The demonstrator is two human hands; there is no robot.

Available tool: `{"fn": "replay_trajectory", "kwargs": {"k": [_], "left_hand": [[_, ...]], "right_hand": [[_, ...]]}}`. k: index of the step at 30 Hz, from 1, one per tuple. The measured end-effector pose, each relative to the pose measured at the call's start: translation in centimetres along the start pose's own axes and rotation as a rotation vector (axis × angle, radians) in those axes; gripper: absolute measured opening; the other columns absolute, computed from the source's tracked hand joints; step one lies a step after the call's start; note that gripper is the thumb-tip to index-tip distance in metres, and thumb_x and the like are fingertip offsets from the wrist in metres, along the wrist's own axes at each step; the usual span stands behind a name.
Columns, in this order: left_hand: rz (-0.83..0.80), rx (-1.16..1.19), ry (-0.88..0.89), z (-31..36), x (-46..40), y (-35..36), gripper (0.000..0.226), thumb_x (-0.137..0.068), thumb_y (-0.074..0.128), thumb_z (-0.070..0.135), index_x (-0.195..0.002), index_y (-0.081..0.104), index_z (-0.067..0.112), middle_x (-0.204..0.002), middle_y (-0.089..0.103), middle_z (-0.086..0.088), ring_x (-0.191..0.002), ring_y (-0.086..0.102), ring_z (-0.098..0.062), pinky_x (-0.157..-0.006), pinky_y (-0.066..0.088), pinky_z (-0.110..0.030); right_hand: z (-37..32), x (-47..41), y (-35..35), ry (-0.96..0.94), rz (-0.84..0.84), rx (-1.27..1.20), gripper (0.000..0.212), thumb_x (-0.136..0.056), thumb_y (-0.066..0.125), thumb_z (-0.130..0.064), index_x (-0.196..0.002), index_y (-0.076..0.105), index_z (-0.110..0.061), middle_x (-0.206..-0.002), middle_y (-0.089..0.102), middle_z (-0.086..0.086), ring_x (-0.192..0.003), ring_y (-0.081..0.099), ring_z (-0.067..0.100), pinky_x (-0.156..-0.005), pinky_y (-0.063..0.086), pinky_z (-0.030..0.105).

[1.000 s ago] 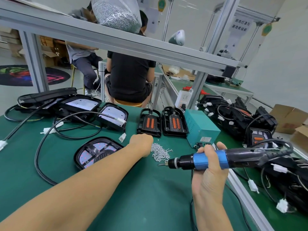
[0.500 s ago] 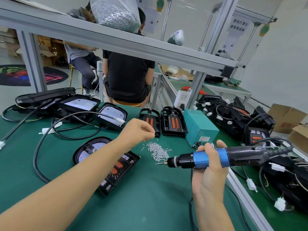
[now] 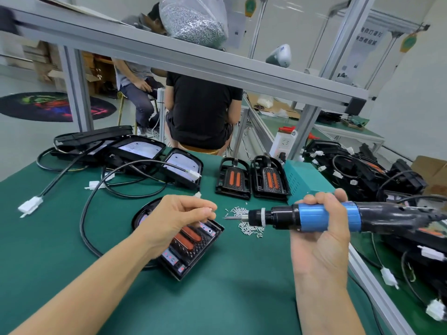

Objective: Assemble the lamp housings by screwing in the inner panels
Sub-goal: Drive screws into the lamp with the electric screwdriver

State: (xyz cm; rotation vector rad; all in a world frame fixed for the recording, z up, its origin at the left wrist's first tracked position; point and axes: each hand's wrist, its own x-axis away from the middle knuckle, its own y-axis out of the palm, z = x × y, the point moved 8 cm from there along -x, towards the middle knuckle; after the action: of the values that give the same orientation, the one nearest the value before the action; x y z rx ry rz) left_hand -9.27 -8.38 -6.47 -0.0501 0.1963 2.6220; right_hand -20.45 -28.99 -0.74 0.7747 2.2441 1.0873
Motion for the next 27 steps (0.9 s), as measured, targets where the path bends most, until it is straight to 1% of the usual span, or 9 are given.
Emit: {"fn": "replay_trajectory", "kwargs": {"k": [2, 4, 8, 15, 20, 22, 24, 26, 27], "left_hand": [[0.001, 0.022, -0.003, -0.1, 0.7, -0.3, 0.011, -0.072, 0.071, 0.016, -0.079, 0.079, 0.018, -0.073, 0.073, -0.007, -0.061, 0.061, -0.006, -0.061, 0.051, -0.015], [0.004, 0.023, -0.001, -0.1, 1.2, -0.6, 0.013, -0.068, 0.072, 0.019, -0.078, 0.079, 0.015, -0.073, 0.072, -0.009, -0.062, 0.062, -0.010, -0.059, 0.052, -0.018], [-0.002, 0.026, -0.001, -0.4, 1.9, -1.0, 0.013, -0.068, 0.072, 0.018, -0.078, 0.077, 0.011, -0.073, 0.071, -0.013, -0.063, 0.065, -0.017, -0.054, 0.052, -0.022], [-0.013, 0.042, 0.022, -0.5, 2.3, -1.1, 0.015, -0.067, 0.073, 0.022, -0.078, 0.078, 0.013, -0.075, 0.071, -0.012, -0.065, 0.065, -0.016, -0.058, 0.056, -0.026], [-0.025, 0.041, 0.038, -0.4, 2.3, -1.0, 0.016, -0.065, 0.074, 0.026, -0.077, 0.078, 0.016, -0.074, 0.072, -0.009, -0.066, 0.066, -0.014, -0.058, 0.056, -0.025], [-0.025, 0.037, 0.041, -0.5, 2.3, -1.0, 0.016, -0.065, 0.073, 0.027, -0.077, 0.078, 0.017, -0.073, 0.072, -0.008, -0.067, 0.066, -0.013, -0.058, 0.055, -0.025], [-0.021, 0.025, 0.040, -0.5, 2.3, -1.0, 0.013, -0.066, 0.073, 0.025, -0.076, 0.078, 0.018, -0.073, 0.072, -0.007, -0.067, 0.067, -0.013, -0.058, 0.055, -0.024], [-0.012, 0.009, 0.041, -0.6, 2.3, -1.0, 0.006, -0.073, 0.073, 0.015, -0.075, 0.078, 0.016, -0.073, 0.072, -0.008, -0.066, 0.067, -0.014, -0.057, 0.054, -0.023], [-0.004, -0.012, 0.046, -0.6, 2.2, -1.1, 0.009, -0.077, 0.072, 0.008, -0.075, 0.077, 0.015, -0.073, 0.072, -0.009, -0.065, 0.067, -0.015, -0.057, 0.054, -0.023]], "right_hand": [[0.2, 0.3, 1.0, 0.004, -0.026, -0.018, 0.027, -0.087, 0.057, -0.001, -0.095, 0.057, -0.027, -0.069, 0.057, -0.008, -0.063, 0.058, 0.007, -0.070, 0.052, 0.022], [0.4, 0.5, 1.9, 0.010, -0.053, -0.027, 0.026, -0.086, 0.057, -0.002, -0.095, 0.056, -0.027, -0.068, 0.056, -0.009, -0.063, 0.057, 0.007, -0.071, 0.052, 0.022], [0.8, 0.9, 3.0, 0.022, -0.093, -0.021, 0.026, -0.085, 0.056, -0.003, -0.095, 0.055, -0.027, -0.067, 0.056, -0.009, -0.063, 0.057, 0.007, -0.070, 0.052, 0.022], [1.3, 1.4, 3.8, 0.031, -0.131, 0.016, 0.028, -0.077, 0.061, -0.007, -0.096, 0.056, -0.027, -0.069, 0.055, -0.009, -0.064, 0.057, 0.007, -0.071, 0.052, 0.022], [1.3, 1.5, 3.9, 0.018, -0.146, 0.046, 0.028, -0.082, 0.059, -0.004, -0.098, 0.055, -0.027, -0.069, 0.056, -0.009, -0.063, 0.058, 0.007, -0.069, 0.053, 0.022], [1.4, 1.5, 4.0, 0.010, -0.172, 0.062, 0.028, -0.080, 0.060, -0.006, -0.098, 0.054, -0.027, -0.068, 0.057, -0.010, -0.063, 0.058, 0.006, -0.068, 0.053, 0.022], [1.4, 1.5, 4.2, -0.005, -0.184, 0.087, 0.028, -0.079, 0.059, -0.007, -0.098, 0.054, -0.028, -0.068, 0.057, -0.010, -0.064, 0.058, 0.006, -0.068, 0.052, 0.021], [1.6, 1.3, 3.9, -0.009, -0.190, 0.106, 0.029, -0.080, 0.059, -0.006, -0.099, 0.054, -0.028, -0.068, 0.056, -0.010, -0.064, 0.058, 0.006, -0.069, 0.052, 0.021], [1.8, 1.3, 4.1, -0.006, -0.188, 0.109, 0.029, -0.080, 0.059, -0.006, -0.099, 0.054, -0.028, -0.069, 0.056, -0.009, -0.064, 0.058, 0.007, -0.070, 0.052, 0.022]]}}
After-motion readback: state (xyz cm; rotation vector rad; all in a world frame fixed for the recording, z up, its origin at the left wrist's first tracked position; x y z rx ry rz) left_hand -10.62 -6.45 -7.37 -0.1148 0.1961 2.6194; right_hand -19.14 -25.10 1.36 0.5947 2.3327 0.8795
